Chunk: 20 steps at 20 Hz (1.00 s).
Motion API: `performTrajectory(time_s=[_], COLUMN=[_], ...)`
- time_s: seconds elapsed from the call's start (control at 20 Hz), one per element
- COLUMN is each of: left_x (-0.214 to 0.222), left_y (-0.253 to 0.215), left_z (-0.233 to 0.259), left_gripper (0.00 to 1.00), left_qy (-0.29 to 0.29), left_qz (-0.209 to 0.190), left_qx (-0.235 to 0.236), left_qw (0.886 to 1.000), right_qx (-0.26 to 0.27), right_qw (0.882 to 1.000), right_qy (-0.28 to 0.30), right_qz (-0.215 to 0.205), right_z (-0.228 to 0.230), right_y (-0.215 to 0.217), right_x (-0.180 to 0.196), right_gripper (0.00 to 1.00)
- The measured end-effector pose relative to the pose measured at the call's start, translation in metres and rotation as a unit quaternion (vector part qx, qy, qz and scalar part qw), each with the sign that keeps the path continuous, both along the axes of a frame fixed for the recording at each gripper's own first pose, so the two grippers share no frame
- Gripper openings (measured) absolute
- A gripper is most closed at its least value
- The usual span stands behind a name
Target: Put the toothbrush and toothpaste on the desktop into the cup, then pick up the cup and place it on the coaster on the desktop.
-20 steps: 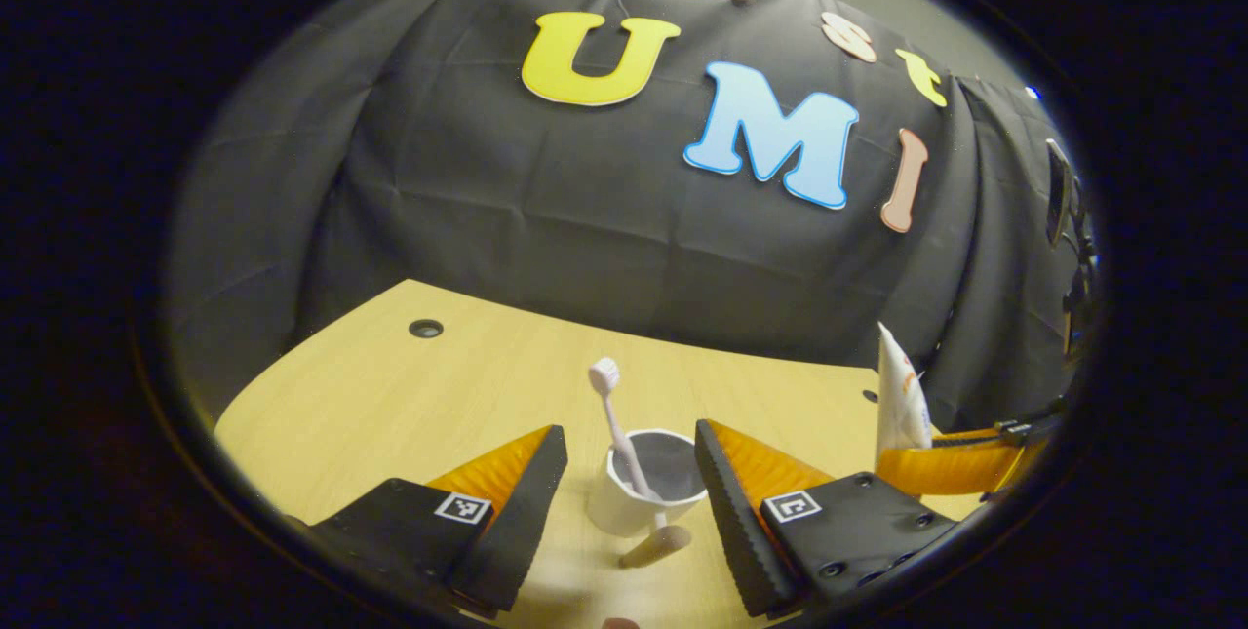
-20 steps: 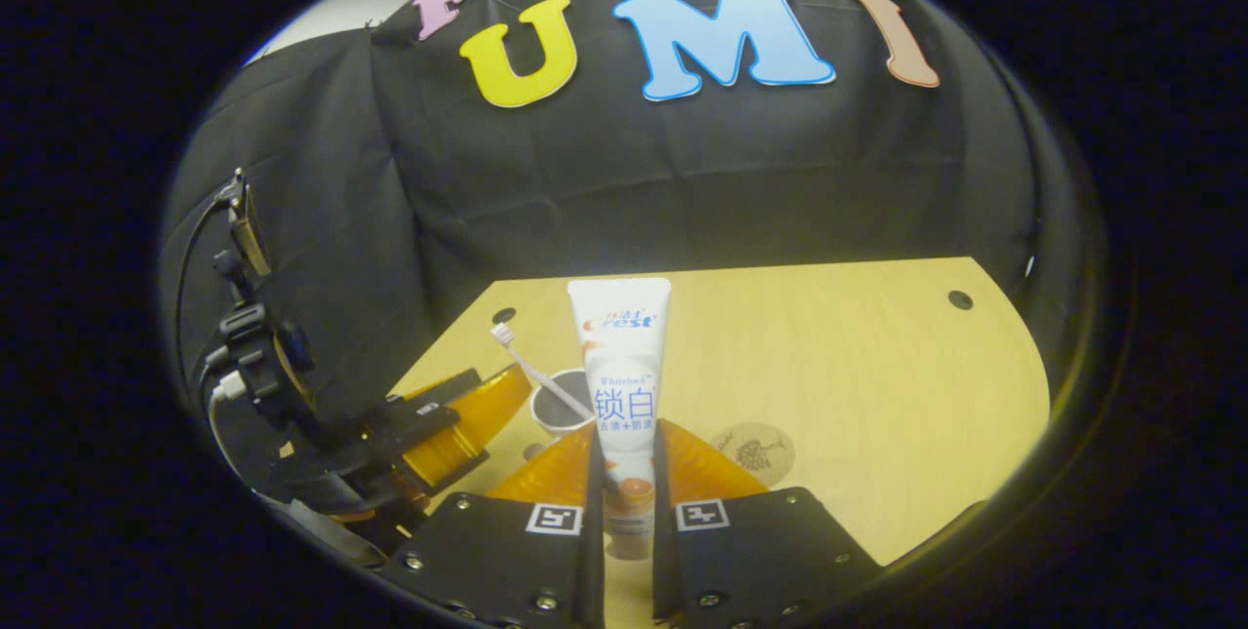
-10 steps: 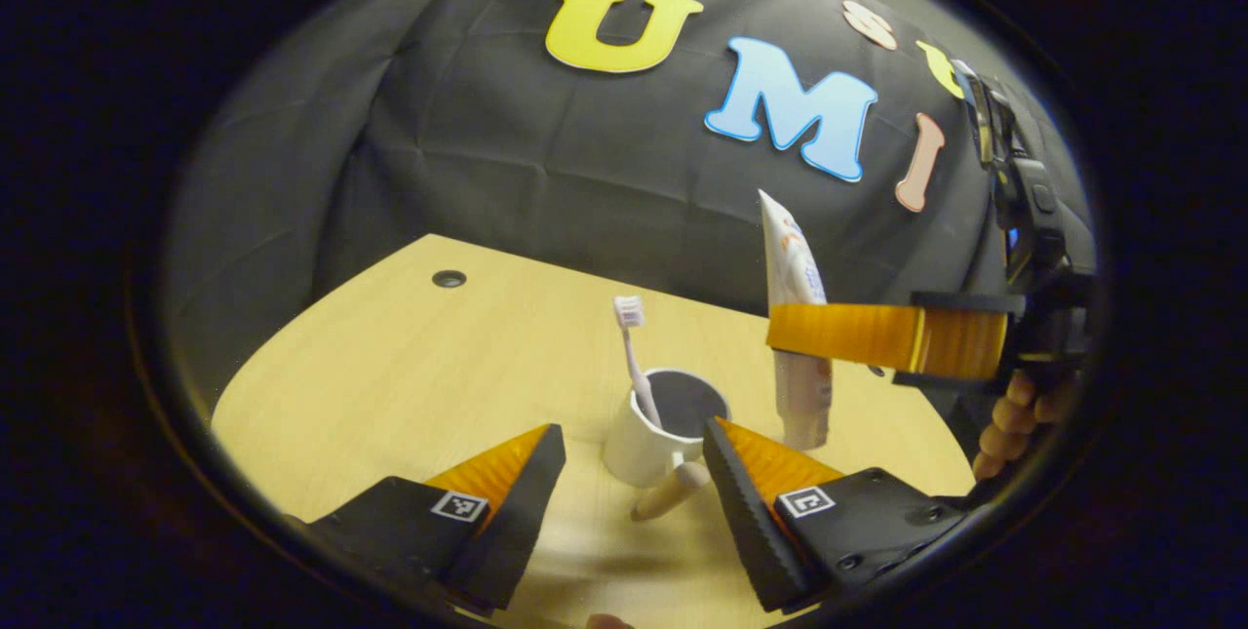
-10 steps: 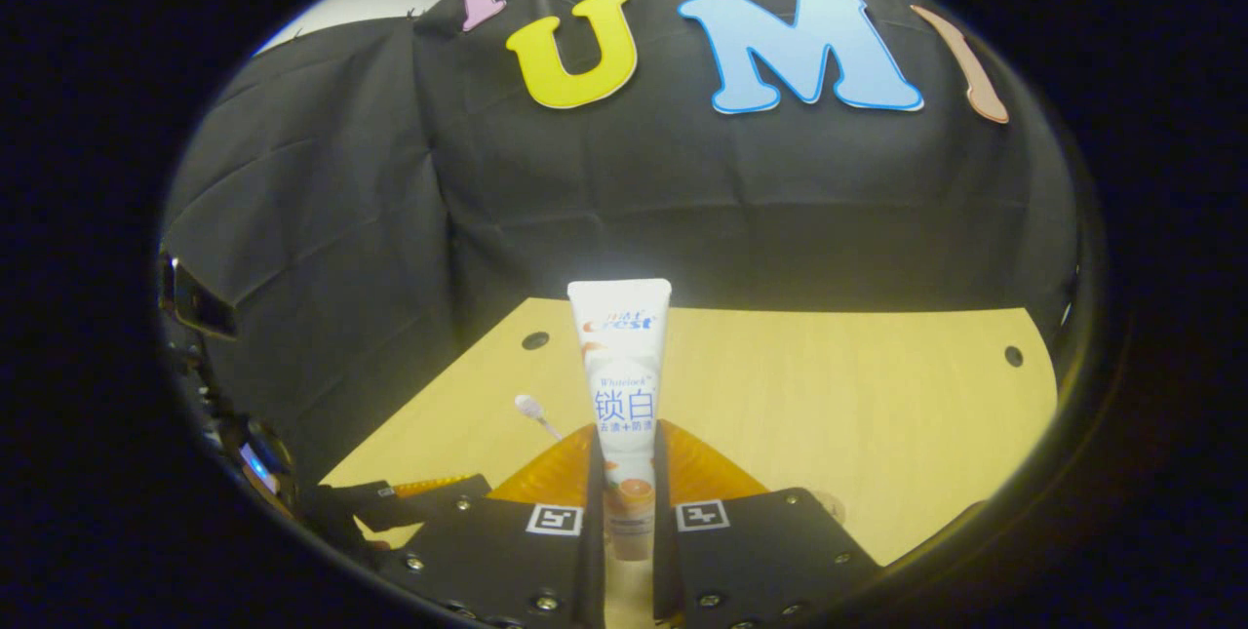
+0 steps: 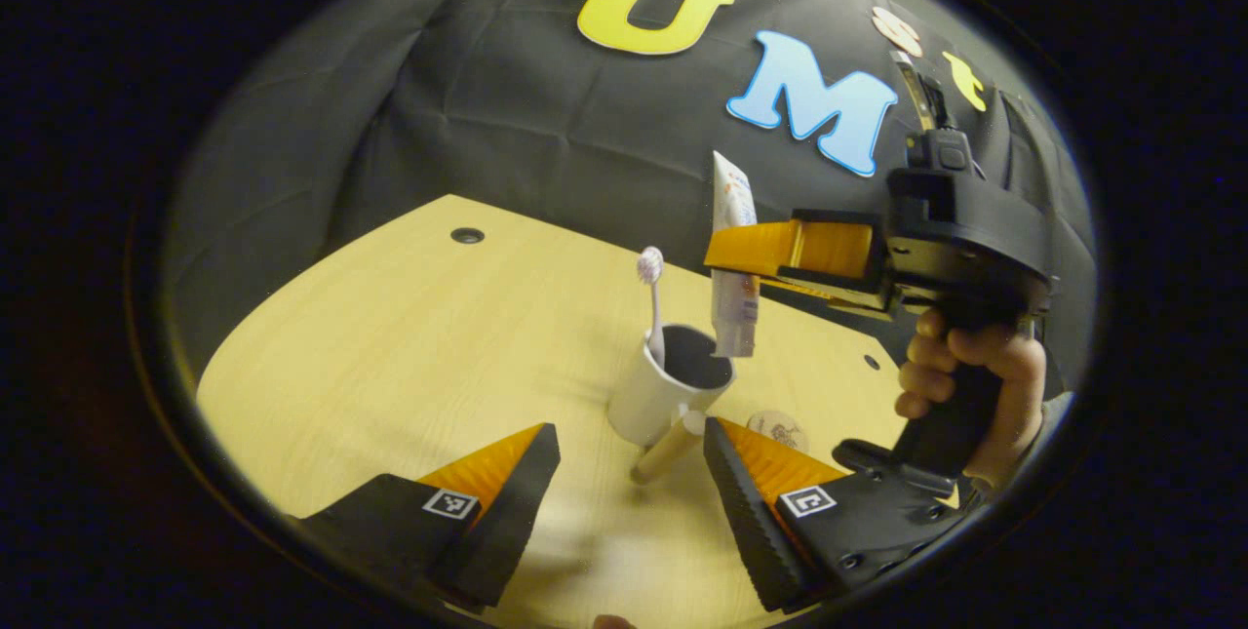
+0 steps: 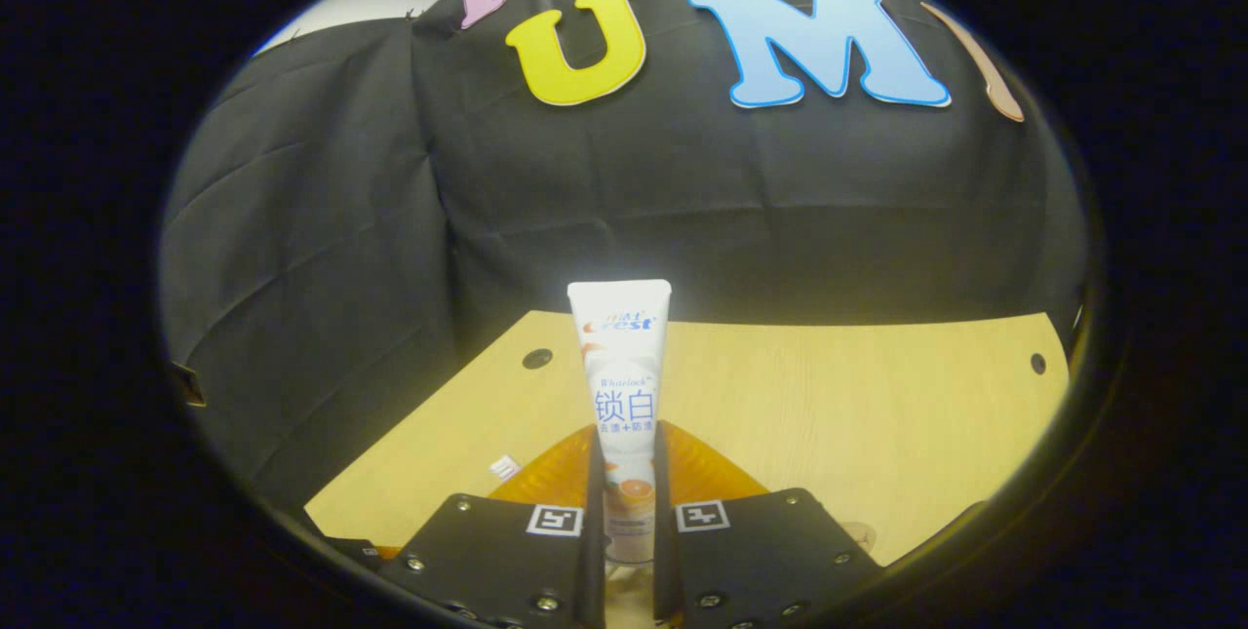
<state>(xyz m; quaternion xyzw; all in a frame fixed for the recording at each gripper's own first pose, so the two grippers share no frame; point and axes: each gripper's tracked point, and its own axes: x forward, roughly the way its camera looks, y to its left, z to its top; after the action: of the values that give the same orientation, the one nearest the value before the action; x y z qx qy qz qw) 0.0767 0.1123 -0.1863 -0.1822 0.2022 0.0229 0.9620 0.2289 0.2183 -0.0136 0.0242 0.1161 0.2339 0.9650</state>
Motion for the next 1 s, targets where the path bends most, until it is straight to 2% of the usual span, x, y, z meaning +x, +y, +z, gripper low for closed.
performTrajectory(time_s=[0.05, 0.2, 0.25, 0.4, 0.6, 0.65, 0.8, 0.85, 0.9, 0.95, 1.0], left_x=[-0.004, -0.006, -0.006, -0.008, -0.011, -0.013, -0.014, -0.012, -0.011, -0.012, -0.013], left_y=[0.000, -0.003, -0.003, -0.001, -0.001, -0.001, -0.008, -0.010, -0.013, -0.015, -0.017], left_z=[-0.002, 0.002, 0.002, 0.002, 0.003, 0.001, 0.000, 0.002, 0.003, 0.004, 0.005], left_gripper=[0.96, 0.96, 0.96, 0.96, 0.96, 1.00, 1.00, 1.00, 0.96, 1.00, 0.96], left_qy=[0.003, 0.006, 0.005, 0.003, -0.001, -0.001, -0.001, -0.001, -0.002, -0.003, -0.003], left_qz=[0.002, 0.010, 0.011, 0.012, 0.010, 0.009, 0.004, 0.002, 0.000, -0.002, -0.004], left_qx=[-0.001, -0.005, -0.008, -0.006, -0.005, -0.006, -0.010, -0.009, -0.007, -0.005, -0.005], left_qw=[1.000, 1.000, 1.000, 1.000, 1.000, 1.000, 1.000, 1.000, 1.000, 1.000, 1.000], right_qx=[-0.005, -0.022, -0.029, -0.041, -0.046, -0.042, -0.037, -0.036, -0.036, -0.034, -0.030], right_qw=[1.000, 1.000, 1.000, 0.999, 0.998, 0.999, 0.999, 0.999, 0.999, 0.999, 0.999], right_qy=[0.005, 0.012, 0.012, 0.012, 0.024, 0.024, 0.028, 0.025, 0.020, 0.015, 0.014], right_qz=[0.001, 0.004, 0.004, 0.011, 0.019, 0.023, 0.026, 0.023, 0.017, 0.013, 0.012], right_z=[-0.006, -0.019, -0.023, -0.029, -0.033, -0.031, -0.027, -0.025, -0.021, -0.018, -0.014], right_y=[0.003, 0.008, 0.011, 0.014, 0.012, 0.011, 0.008, 0.006, 0.002, -0.002, -0.004], right_x=[0.006, 0.011, 0.012, 0.009, 0.002, -0.001, -0.007, -0.010, -0.013, -0.015, -0.017], right_gripper=[0.20, 0.22, 0.19, 0.21, 0.28, 0.29, 0.37, 0.52, 0.55, 0.58, 0.58])
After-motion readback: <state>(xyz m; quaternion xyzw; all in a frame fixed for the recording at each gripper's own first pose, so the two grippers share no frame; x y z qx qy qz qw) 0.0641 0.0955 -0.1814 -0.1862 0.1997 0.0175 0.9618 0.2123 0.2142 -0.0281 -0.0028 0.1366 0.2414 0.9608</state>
